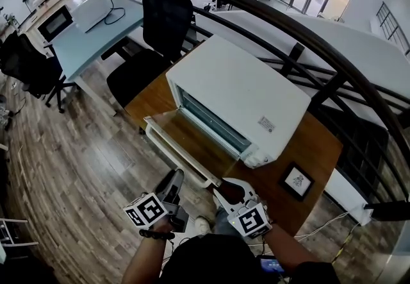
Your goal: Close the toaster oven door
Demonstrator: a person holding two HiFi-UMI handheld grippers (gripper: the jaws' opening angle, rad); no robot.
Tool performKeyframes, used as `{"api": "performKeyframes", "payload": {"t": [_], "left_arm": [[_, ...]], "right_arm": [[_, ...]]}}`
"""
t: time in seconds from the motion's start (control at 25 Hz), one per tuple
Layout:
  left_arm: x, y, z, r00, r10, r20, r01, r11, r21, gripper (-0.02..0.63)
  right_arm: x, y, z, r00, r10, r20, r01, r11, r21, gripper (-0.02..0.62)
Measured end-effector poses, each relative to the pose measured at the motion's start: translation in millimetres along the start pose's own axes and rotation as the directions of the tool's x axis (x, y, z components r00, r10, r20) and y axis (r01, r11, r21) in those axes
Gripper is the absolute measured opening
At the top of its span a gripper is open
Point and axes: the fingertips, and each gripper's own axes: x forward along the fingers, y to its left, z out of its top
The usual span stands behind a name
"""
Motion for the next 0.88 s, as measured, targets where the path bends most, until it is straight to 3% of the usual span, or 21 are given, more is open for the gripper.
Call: {"api": "performKeyframes", "payload": {"t": [0.32,0.64,0.76,0.84,0.88], "left_arm": [[31.1,-9.9,-23.9,0.991,-0.13,-0.038,0.123,0.982,-0.145,0.192],[50.9,-25.6,-19.9,0.984,-0.164,-0.064,0.153,0.977,-0.149,0.146],[58.9,-42.0,-15.7,0.97,-0.243,-0.031,0.23,0.948,-0.219,0.143],[65.5,-62.7,-12.6,0.942,-0.334,0.026,0.324,0.888,-0.327,0.137],[67.8,-68.5,-11.1,0.935,-0.354,0.041,0.345,0.872,-0.348,0.134]], "right_arm": [[-3.0,-10.0,4.0,0.999,-0.04,0.002,0.04,0.999,0.008,0.112],[-8.8,-24.8,9.6,0.997,-0.078,0.015,0.078,0.997,0.007,0.123],[-12.1,-35.9,16.7,0.993,-0.113,0.029,0.113,0.993,0.017,0.126],[-14.5,-42.6,17.5,0.99,-0.137,0.032,0.136,0.99,0.034,0.126],[-16.9,-45.0,16.1,0.989,-0.146,0.029,0.144,0.988,0.048,0.125]]}}
